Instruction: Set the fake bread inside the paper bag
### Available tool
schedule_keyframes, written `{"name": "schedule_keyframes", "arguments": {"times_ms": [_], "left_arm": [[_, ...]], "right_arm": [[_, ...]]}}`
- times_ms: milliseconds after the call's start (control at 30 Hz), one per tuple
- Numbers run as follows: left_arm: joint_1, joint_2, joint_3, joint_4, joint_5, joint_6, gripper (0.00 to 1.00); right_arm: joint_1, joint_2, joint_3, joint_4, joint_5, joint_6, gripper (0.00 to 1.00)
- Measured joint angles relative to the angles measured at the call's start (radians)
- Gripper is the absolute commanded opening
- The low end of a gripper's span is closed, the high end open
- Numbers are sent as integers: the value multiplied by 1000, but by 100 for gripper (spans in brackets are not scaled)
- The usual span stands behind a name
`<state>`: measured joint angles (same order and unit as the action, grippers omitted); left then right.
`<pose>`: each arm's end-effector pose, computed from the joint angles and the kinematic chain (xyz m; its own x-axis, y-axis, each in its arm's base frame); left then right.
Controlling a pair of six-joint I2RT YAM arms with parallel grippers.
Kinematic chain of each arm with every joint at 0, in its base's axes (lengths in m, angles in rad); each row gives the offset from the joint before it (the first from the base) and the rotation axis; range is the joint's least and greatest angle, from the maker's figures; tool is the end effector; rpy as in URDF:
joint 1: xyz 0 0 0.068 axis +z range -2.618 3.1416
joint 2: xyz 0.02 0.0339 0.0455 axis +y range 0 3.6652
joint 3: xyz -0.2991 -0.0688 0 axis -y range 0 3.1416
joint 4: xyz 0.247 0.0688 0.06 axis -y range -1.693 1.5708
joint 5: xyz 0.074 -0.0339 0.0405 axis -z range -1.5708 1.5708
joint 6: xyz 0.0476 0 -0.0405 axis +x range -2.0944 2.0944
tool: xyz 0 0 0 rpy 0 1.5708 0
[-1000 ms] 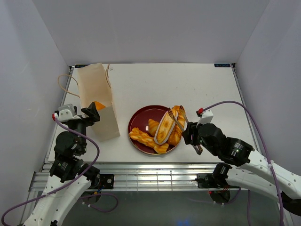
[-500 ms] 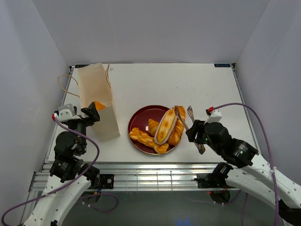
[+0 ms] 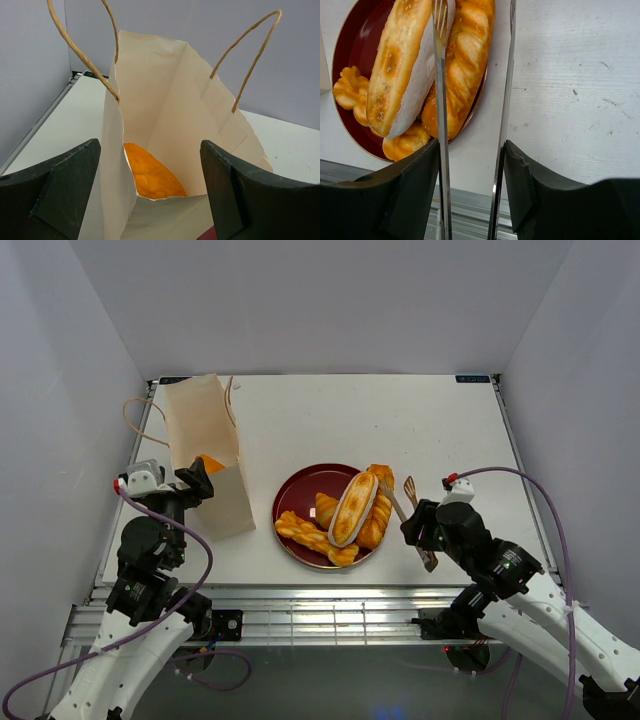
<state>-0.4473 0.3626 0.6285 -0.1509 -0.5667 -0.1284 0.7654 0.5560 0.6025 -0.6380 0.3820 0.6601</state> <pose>0.0799 -0.0100 0.3555 0.1174 -0.1762 -0.9773 -0.1017 0.9768 -0.1883 0.0902 0.0620 0.2769 -0.5750 0.2366 -0.7832 -0.0850 0.9348 0.3448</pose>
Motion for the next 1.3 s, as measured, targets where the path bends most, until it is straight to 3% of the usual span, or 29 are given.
{"name": "schedule_keyframes", "arguments": {"times_ms": [433,767,933,1300], "left_arm": [[0,0,0,-6,-2,-3,91],[0,0,0,-6,-2,-3,90],[0,0,0,-6,-3,-3,90],[0,0,0,-6,-16,-3,90]], "right_arm": [[-5,26,-109,71,-119,26,55],[-6,26,-106,89,-127,34,28],[-6,28,-64,79,-127,19,23],[-7,66,136,40,-108,-72,22]]}}
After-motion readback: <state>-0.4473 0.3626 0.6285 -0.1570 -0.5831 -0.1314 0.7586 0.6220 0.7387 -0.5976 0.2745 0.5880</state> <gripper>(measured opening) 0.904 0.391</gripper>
